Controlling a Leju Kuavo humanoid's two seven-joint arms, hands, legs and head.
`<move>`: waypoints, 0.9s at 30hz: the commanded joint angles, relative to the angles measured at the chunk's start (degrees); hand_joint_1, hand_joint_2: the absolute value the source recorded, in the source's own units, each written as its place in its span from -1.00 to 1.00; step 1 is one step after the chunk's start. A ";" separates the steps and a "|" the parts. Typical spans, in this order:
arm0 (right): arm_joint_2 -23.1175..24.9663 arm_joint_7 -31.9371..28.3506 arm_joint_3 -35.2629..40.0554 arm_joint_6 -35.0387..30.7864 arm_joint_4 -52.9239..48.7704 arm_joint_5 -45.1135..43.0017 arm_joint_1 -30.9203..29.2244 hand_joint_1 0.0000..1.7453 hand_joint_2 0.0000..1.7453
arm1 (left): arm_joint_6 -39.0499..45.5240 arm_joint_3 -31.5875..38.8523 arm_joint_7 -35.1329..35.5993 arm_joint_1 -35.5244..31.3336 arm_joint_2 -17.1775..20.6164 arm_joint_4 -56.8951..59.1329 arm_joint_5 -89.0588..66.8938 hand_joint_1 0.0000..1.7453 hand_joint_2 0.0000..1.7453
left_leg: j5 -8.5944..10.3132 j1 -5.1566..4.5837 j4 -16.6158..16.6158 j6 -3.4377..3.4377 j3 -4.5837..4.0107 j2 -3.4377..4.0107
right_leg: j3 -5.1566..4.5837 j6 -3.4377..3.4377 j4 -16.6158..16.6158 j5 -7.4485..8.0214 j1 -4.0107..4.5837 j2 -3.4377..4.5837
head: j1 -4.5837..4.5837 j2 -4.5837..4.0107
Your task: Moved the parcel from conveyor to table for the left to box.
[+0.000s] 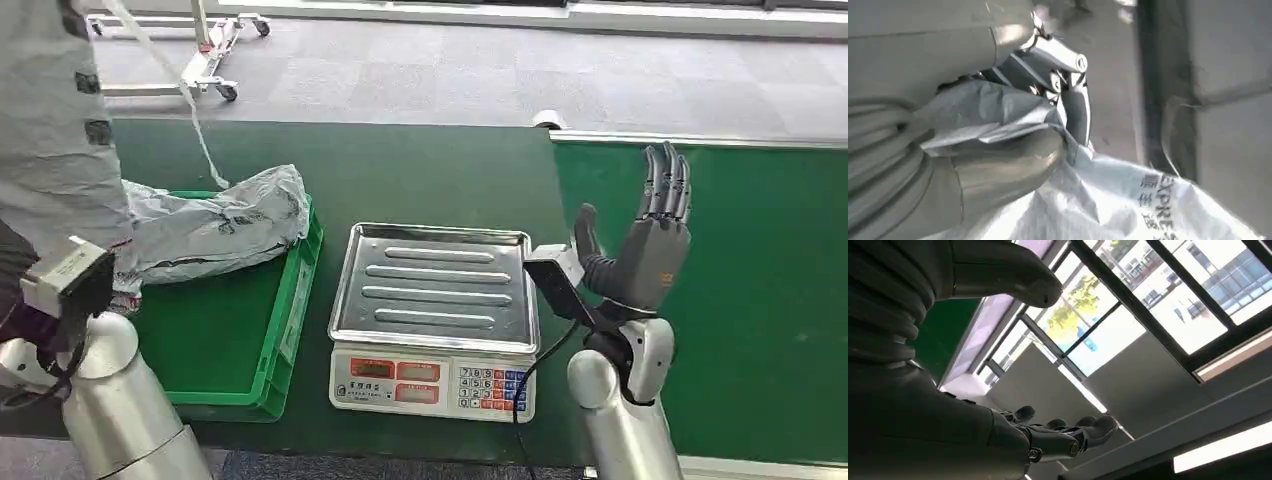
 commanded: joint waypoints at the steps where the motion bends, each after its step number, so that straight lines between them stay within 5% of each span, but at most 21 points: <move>1: 0.59 0.05 -0.14 -0.20 3.72 0.96 -1.04 -1.00 1.00 | -0.17 5.75 0.09 -5.41 0.51 4.34 -7.35 1.00 1.00 | -0.02 0.03 -0.02 -0.01 0.06 0.01 | 0.06 -0.02 -0.03 0.00 0.03 0.05 | -0.02 0.00; 5: 0.94 0.22 -3.80 -0.20 -0.20 2.89 2.05 -1.00 1.00 | -0.17 8.62 3.94 -8.09 -2.43 23.86 -29.91 1.00 1.00 | 0.09 -0.05 -0.24 -0.05 0.26 -0.09 | 0.20 -0.07 -0.12 0.03 -0.06 -0.02 | -0.02 0.00; 6: 0.43 0.36 -3.87 -0.20 -1.61 2.66 3.26 -1.00 1.00 | -0.17 1.87 16.42 -9.06 1.58 32.20 -38.04 1.00 1.00 | 0.12 -0.06 -0.20 0.02 0.24 -0.48 | 0.34 0.00 -0.15 -0.05 -0.08 -0.43 | 0.00 0.00; 7: -0.37 0.91 -3.41 -0.20 -2.34 2.36 3.71 -1.00 1.00 | -0.17 -15.21 35.42 -8.62 13.54 41.12 -38.04 1.00 1.00 | 0.24 -0.05 -0.25 0.01 0.28 -0.77 | 0.38 -0.04 -0.17 -0.07 -0.07 -0.73 | -0.09 0.00; 8: -0.74 1.04 -2.93 -0.20 -2.45 2.27 3.56 -1.00 1.00 | -2.84 -17.84 40.59 -12.31 13.30 54.31 -38.04 1.00 1.00 | 0.27 0.00 -0.28 -0.03 0.26 -0.58 | 0.29 -0.08 -0.22 0.01 -0.01 -0.53 | -0.02 0.00; 9: -0.71 1.25 -2.79 -0.10 -2.39 2.14 3.49 -1.00 1.00 | -8.65 -24.93 48.51 -13.70 17.00 59.44 -38.04 1.00 1.00 | 0.23 -0.12 -0.12 0.03 0.14 -0.78 | 0.25 -0.02 -0.07 -0.09 -0.09 -0.75 | -0.02 0.00; 11: -0.94 1.23 -2.12 -0.15 -2.49 2.00 3.40 -1.00 1.00 | -10.56 -23.10 48.29 -16.52 16.29 69.62 -38.04 1.00 1.00 | 0.36 -0.04 -0.05 0.09 -0.01 -1.10 | 0.29 -0.02 -0.06 -0.05 -0.03 -1.10 | 0.04 0.00; 13: -1.16 1.28 -1.76 -0.02 -2.85 1.81 3.44 -1.00 1.00 | -11.89 -22.00 47.65 -17.91 16.31 74.92 -37.83 1.00 1.00 | 0.35 -0.13 -0.16 -0.01 0.11 -0.17 | -0.07 -0.13 -0.10 0.30 -0.12 -0.29 | -0.02 0.00; 18: -1.66 1.52 -2.02 0.63 -3.43 1.33 3.39 -1.00 1.00 | -16.10 -20.21 46.88 -19.54 16.31 81.52 -36.99 1.00 1.00 | 0.33 -0.08 -0.08 -0.03 0.03 0.12 | -0.10 -0.07 -0.07 0.35 -0.06 0.11 | -0.02 0.00; 19: -1.60 1.32 -1.87 0.84 -3.63 0.92 3.44 -1.00 1.00 | -16.85 -19.94 47.98 -19.95 16.45 82.69 -37.44 0.42 1.00 | 0.32 -0.05 -0.09 -0.03 0.06 0.17 | -0.08 -0.07 -0.10 0.38 -0.04 0.16 | -0.02 0.00; 20: -1.52 1.31 -1.85 0.81 -3.87 0.90 3.60 -1.00 1.00 | -16.64 -19.95 48.18 -20.04 16.51 83.06 -37.56 -1.00 1.00 | 0.31 -0.05 -0.11 -0.05 0.08 0.28 | -0.10 -0.10 -0.11 0.39 -0.05 0.28 | 0.00 0.00; 21: -1.30 1.04 -1.43 1.01 -4.19 0.83 3.67 -1.00 1.00 | -17.24 -19.38 50.12 -20.41 16.72 84.30 -37.86 -1.00 1.00 | 0.28 -0.02 -0.07 -0.06 0.07 0.41 | -0.13 -0.10 -0.10 0.40 -0.01 0.44 | -0.02 0.00; 22: -1.22 0.99 -1.28 1.09 -4.42 0.82 3.73 -1.00 1.00 | -17.51 -19.09 50.51 -20.65 16.75 84.90 -37.83 -1.00 -1.00 | 0.31 -0.03 -0.12 -0.07 0.09 0.31 | -0.11 -0.11 -0.12 0.39 -0.02 0.35 | 0.00 0.00; 27: -0.91 1.66 -1.10 2.05 -4.98 1.39 3.95 -1.00 1.00 | -11.25 -16.68 49.29 -19.89 16.03 82.87 -36.01 -1.00 -1.00 | 0.31 -0.03 -0.12 -0.08 0.06 0.34 | -0.15 -0.11 -0.12 0.41 0.01 0.46 | -0.02 0.00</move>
